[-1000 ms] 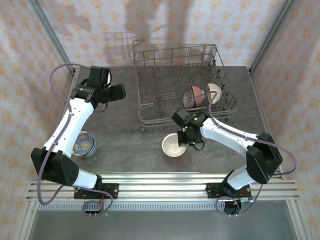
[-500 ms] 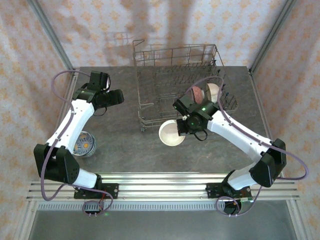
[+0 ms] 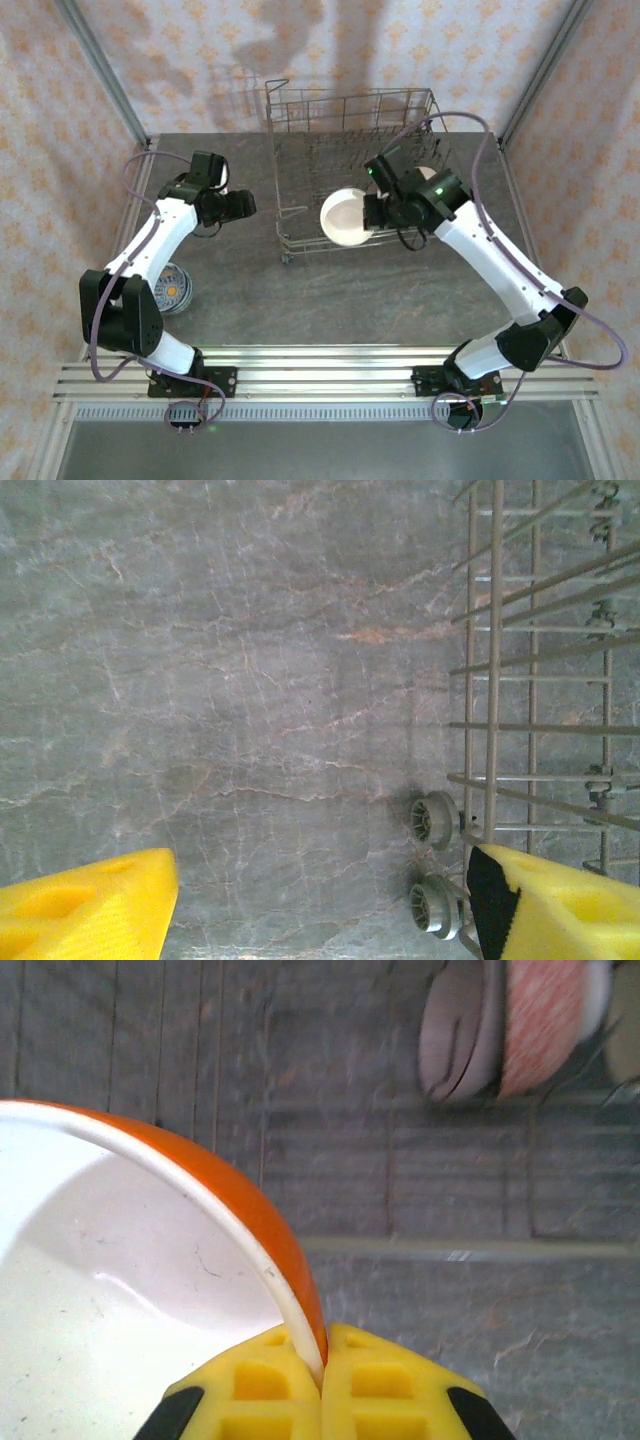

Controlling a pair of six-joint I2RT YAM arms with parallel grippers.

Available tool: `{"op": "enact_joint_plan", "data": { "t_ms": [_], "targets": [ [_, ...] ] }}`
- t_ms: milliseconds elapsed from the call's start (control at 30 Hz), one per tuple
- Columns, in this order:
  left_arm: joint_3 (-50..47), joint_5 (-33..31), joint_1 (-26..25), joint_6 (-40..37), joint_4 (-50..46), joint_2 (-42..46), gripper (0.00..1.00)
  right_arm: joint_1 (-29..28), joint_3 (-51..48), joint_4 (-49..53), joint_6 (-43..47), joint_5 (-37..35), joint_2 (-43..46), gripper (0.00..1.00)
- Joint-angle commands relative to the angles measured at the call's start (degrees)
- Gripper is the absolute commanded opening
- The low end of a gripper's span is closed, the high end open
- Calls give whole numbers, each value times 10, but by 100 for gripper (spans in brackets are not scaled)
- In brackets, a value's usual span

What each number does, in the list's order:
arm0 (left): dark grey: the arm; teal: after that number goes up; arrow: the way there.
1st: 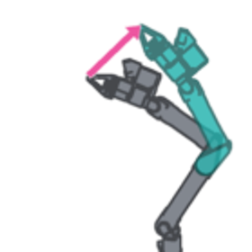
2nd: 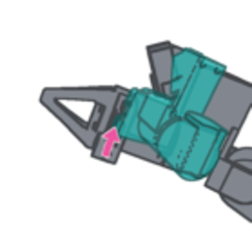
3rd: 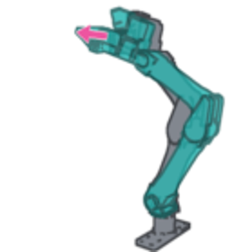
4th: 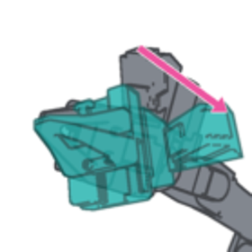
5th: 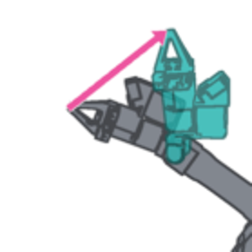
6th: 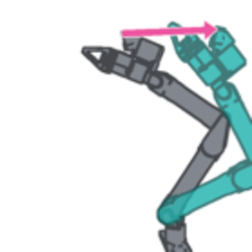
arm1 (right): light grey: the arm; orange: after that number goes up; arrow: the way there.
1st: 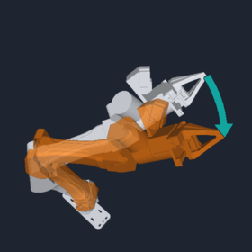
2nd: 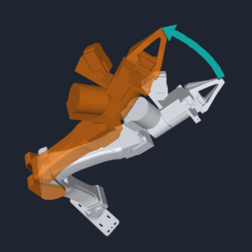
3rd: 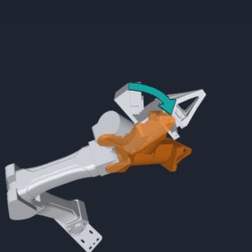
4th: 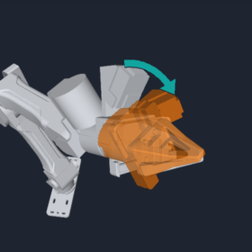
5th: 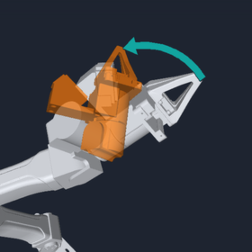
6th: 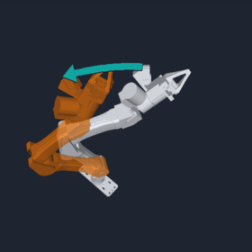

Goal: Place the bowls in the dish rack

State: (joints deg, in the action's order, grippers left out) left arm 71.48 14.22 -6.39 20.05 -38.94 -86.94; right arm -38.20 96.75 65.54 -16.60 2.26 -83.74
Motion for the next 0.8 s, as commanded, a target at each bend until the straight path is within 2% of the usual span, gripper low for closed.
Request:
{"op": "enact_joint_plan", "data": {
  "t_ms": [0,133,233,433,567,767],
  "targets": [
    [-9,19,-11,-5,12,-12,78,12,69,23,8,-86,-35,0],
    [-12,27,-29,-15,12,-21,78,22,167,55,21,-173,-101,0],
    [-10,35,-49,-24,14,-29,78,28,232,74,28,-212,-150,0],
    [-16,53,-83,-18,28,-35,78,36,331,135,22,-325,-238,0],
    [-24,69,-103,0,41,-34,77,37,360,162,24,-391,-275,0],
    [-36,73,-145,38,65,-37,77,38,350,189,7,-469,-302,0]
  ]
}}
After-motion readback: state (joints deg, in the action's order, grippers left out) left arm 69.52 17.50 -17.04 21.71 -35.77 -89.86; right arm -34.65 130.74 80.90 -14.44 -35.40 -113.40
